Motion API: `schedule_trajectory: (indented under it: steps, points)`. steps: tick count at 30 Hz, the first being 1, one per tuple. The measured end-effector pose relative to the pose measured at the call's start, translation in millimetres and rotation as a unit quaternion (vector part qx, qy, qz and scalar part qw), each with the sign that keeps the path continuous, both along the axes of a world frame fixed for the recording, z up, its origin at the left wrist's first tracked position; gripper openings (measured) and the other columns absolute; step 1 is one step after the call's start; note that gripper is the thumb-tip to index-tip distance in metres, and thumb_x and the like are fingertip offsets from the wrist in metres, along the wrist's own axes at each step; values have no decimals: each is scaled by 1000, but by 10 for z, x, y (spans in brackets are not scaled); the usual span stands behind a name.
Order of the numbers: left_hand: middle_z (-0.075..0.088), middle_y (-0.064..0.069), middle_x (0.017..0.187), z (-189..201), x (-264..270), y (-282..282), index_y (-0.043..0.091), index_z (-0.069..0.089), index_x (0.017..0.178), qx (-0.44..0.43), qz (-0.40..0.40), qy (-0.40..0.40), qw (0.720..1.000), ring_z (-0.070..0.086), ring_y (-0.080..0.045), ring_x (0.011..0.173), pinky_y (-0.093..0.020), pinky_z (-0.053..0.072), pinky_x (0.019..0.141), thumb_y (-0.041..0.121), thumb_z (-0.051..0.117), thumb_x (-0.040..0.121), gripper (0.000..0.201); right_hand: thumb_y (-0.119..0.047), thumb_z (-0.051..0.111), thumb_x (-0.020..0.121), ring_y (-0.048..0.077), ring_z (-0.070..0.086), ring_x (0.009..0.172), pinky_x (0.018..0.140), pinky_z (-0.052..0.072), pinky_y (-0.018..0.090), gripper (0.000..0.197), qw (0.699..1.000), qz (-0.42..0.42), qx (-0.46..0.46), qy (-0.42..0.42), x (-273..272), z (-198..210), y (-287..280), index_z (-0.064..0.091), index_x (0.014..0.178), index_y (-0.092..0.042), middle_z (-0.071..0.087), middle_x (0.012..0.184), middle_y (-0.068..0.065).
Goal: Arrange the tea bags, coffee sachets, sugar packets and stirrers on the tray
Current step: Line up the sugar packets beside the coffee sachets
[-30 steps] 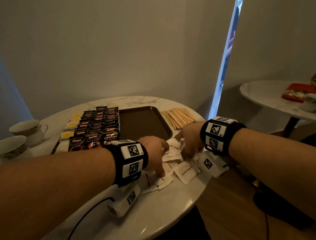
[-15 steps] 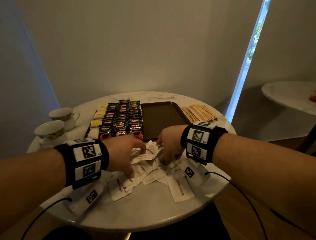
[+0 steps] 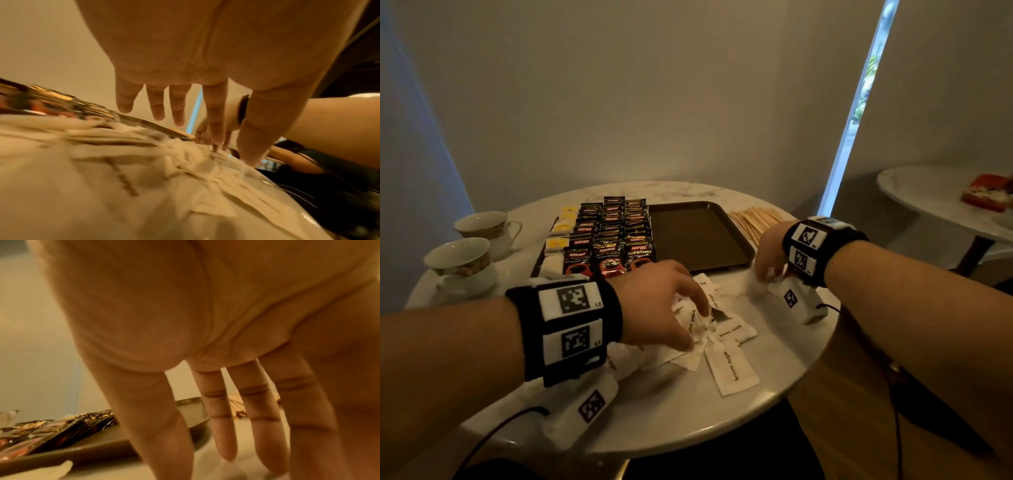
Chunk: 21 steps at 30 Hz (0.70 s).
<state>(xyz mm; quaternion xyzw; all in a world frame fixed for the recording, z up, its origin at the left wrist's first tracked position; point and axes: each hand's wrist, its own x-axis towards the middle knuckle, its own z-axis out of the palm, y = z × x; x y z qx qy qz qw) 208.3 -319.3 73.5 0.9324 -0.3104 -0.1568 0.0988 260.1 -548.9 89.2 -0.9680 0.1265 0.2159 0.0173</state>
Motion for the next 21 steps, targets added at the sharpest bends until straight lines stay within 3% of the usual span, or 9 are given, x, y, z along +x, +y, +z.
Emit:
schedule_trajectory:
  steps: [2,7,10,12,15,17,19,21]
  points:
    - [29,16,158,-2,-103,-97,51,68,119,16,-56,22,998,29,-13,143,-41,37,114,45,80,83,39,-31,63,100,24,63,121,107,49,35,38,999,15,-32,-4,-47,-32,0,64,132,-10,65,131,7]
    - [1,19,170,-117,-136,-207,56,65,126,73,-109,47,990,-3,-16,156,-58,9,125,47,76,86,42,-31,65,98,20,67,106,98,53,32,32,998,42,-31,22,-45,-127,57,66,123,-11,70,119,7]
    - [-6,16,171,-193,-94,-232,59,61,129,107,-108,21,988,-10,-22,157,-67,-3,123,52,72,87,44,-24,68,96,19,70,90,85,58,27,20,999,41,9,26,5,-205,114,70,107,-8,74,107,8]
    - [-6,14,172,-227,-69,-230,58,58,133,114,-101,0,988,-10,-23,158,-67,-5,122,54,70,88,47,-27,67,96,22,74,96,93,59,34,25,998,36,23,43,34,-237,164,71,112,-9,76,110,10]
    - [-3,13,172,-199,-51,-173,56,58,135,111,-79,5,991,-6,-23,158,-63,1,123,52,70,89,47,-19,67,95,26,74,102,99,57,41,26,987,-4,150,60,61,-255,272,69,119,-8,75,116,14]
    - [9,12,171,-132,-33,-71,50,64,128,67,-44,29,996,12,-21,157,-51,21,124,42,71,90,40,-14,68,94,28,73,107,97,58,42,26,976,15,211,59,45,-231,358,70,118,-4,75,114,15]
    - [32,10,163,-84,40,87,44,64,121,6,13,36,999,45,-15,137,-38,46,110,33,70,88,35,-9,67,93,27,74,99,87,62,38,20,971,51,232,16,38,-209,443,70,110,1,75,108,15]
    - [50,11,145,-56,136,250,43,60,120,-33,85,19,996,58,-8,109,-32,55,91,33,70,84,38,-11,61,97,26,72,95,85,63,37,19,969,77,232,-37,34,-146,540,69,112,-3,73,108,12]
